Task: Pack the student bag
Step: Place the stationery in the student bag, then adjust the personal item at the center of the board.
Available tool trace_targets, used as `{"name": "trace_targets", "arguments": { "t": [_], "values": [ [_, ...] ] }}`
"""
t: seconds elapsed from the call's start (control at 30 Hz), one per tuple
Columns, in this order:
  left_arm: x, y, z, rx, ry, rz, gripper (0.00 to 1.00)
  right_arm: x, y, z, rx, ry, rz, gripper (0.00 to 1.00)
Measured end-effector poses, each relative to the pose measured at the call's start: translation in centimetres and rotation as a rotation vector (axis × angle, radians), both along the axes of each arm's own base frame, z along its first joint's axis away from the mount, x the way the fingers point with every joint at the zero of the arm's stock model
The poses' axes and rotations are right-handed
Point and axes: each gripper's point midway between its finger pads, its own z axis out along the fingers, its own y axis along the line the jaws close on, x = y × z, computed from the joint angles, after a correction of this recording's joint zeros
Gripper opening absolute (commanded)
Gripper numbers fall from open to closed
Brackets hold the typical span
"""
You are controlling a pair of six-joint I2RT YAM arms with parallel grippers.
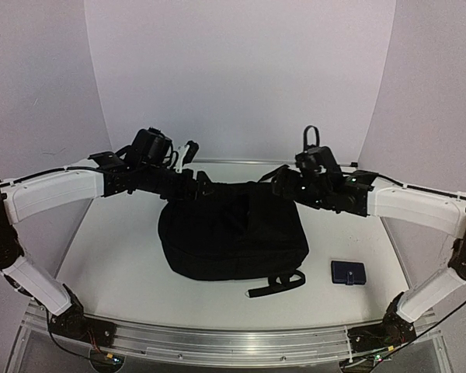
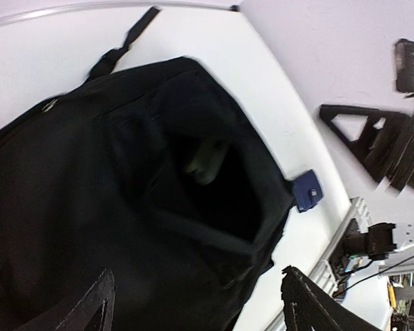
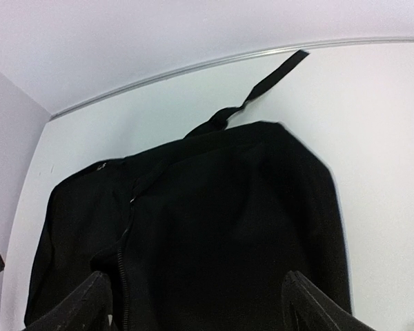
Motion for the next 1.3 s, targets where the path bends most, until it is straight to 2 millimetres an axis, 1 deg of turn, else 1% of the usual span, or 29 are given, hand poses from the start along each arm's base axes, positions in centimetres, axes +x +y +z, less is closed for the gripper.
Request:
{"name": "trace_targets", "arguments": {
  "t": [0.07,0.1,0.17,0.27,0.37,0.43,0.5,0.57,0.63,0.77,0.87,0.93,1.03,1.1,1.17,1.2,1.3],
  "values": [
    [-0.1,1.2,-1.1,0.021,0.02,0.032,0.85,0.3,-3.6,-0.5,-0.001,0.019,-0.071,0.98],
    [-0.1,1.7,-1.7,0.033,0.031,0.044,0.85,0.3,-5.6,-1.1,-0.007,0.036,-0.113,0.98],
    [0.0,2.6,-2.6,0.053,0.047,0.069,0.86,0.3,-8.8,-2.5,-0.016,0.071,-0.184,0.98],
    [0.3,3.6,-3.4,0.064,0.066,0.097,0.86,-1.1,-13.4,-6.6,-0.039,0.172,-0.291,0.98],
    [0.6,4.1,-3.4,0.058,0.07,0.114,0.86,-3.1,-17.1,-10.4,-0.042,0.28,-0.391,0.97],
    [0.6,4.4,-3.3,0.054,0.068,0.121,0.87,-4.8,-19.4,-12.4,-0.024,0.34,-0.469,0.96],
    [0.7,4.7,-3.1,0.049,0.064,0.126,0.87,-6.2,-21.2,-13.6,0.0,0.38,-0.541,0.96],
    [0.7,4.9,-3.1,0.041,0.061,0.128,0.87,-7.4,-22.3,-14.2,0.046,0.402,-0.603,0.95],
    [0.7,5.0,-3.2,0.035,0.063,0.126,0.87,-8.2,-23.0,-14.8,0.096,0.418,-0.65,0.95],
    [0.7,5.4,-4.1,0.037,0.079,0.128,0.87,-10.1,-24.2,-16.6,0.175,0.48,-0.739,0.94],
    [0.8,5.6,-4.3,0.035,0.084,0.131,0.87,-11.0,-24.1,-17.5,0.209,0.524,-0.762,0.93],
    [0.9,5.7,-4.3,0.03,0.084,0.133,0.87,-11.0,-23.7,-17.7,0.233,0.542,-0.758,0.93],
    [1.1,5.8,-4.0,0.019,0.078,0.134,0.87,-10.9,-22.9,-18.3,0.253,0.573,-0.735,0.91],
    [1.2,5.9,-3.9,0.015,0.077,0.136,0.87,-10.5,-22.5,-18.8,0.243,0.591,-0.715,0.88],
    [1.3,5.9,-3.9,0.014,0.077,0.137,0.87,-9.3,-21.9,-18.7,0.251,0.588,-0.686,0.85],
    [1.3,6.0,-3.9,0.014,0.078,0.138,0.87,-8.3,-21.3,-18.6,0.258,0.581,-0.662,0.84],
    [1.4,6.1,-3.9,0.013,0.077,0.14,0.87,-6.6,-20.3,-18.4,0.272,0.561,-0.615,0.84]
  ]
}}
